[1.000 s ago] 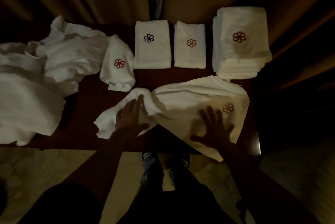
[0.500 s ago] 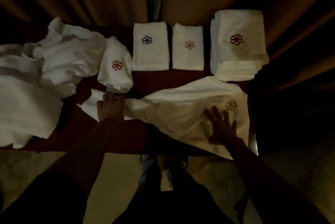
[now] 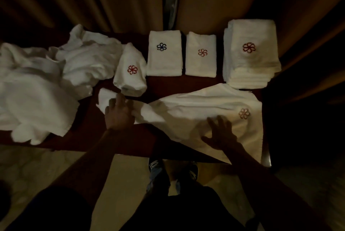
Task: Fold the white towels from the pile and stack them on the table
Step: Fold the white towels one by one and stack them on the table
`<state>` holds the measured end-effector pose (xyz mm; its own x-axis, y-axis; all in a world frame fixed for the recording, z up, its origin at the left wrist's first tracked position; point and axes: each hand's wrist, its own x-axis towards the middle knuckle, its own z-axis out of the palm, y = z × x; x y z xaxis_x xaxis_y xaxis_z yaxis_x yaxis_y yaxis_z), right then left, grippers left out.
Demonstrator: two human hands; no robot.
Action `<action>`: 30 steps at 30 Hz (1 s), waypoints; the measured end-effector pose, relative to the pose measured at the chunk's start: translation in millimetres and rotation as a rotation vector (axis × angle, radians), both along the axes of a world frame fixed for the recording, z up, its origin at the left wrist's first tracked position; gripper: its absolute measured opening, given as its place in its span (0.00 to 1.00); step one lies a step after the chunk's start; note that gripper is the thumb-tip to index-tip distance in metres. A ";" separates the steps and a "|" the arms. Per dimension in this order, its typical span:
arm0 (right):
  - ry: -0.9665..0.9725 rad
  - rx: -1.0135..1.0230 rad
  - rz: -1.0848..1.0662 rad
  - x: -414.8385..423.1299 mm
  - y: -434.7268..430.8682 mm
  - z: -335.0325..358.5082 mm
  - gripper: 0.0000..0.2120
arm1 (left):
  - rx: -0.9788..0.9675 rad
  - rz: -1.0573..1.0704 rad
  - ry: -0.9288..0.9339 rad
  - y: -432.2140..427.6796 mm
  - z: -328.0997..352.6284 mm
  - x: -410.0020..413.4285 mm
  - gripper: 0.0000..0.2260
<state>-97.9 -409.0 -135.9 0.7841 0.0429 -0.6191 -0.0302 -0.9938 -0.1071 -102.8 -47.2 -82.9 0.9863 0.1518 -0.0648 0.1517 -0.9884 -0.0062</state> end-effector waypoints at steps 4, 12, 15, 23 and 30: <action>0.027 -0.042 -0.060 -2.7 7.9 17.0 0.44 | 0.078 -0.019 -0.059 6.0 3.0 -15.3 0.14; 0.084 -0.058 -0.079 8.3 17.3 19.5 0.40 | 0.001 -0.307 0.372 23.1 -15.8 -43.6 0.23; -0.095 -0.100 -0.039 10.5 25.4 35.1 0.24 | -0.127 -0.096 0.466 28.3 -13.1 -40.9 0.30; -0.098 0.126 0.141 14.4 43.4 11.7 0.37 | -0.139 -0.085 0.189 19.8 -19.1 -18.7 0.17; -0.019 0.043 0.089 17.5 39.8 -2.7 0.52 | -0.188 -0.073 0.534 18.9 -43.2 -8.8 0.57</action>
<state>-80.4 -369.2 -138.6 0.7876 0.1391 -0.6003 0.0604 -0.9869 -0.1495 -111.6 -28.3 -126.1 0.8166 0.0224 -0.5768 0.1072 -0.9878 0.1134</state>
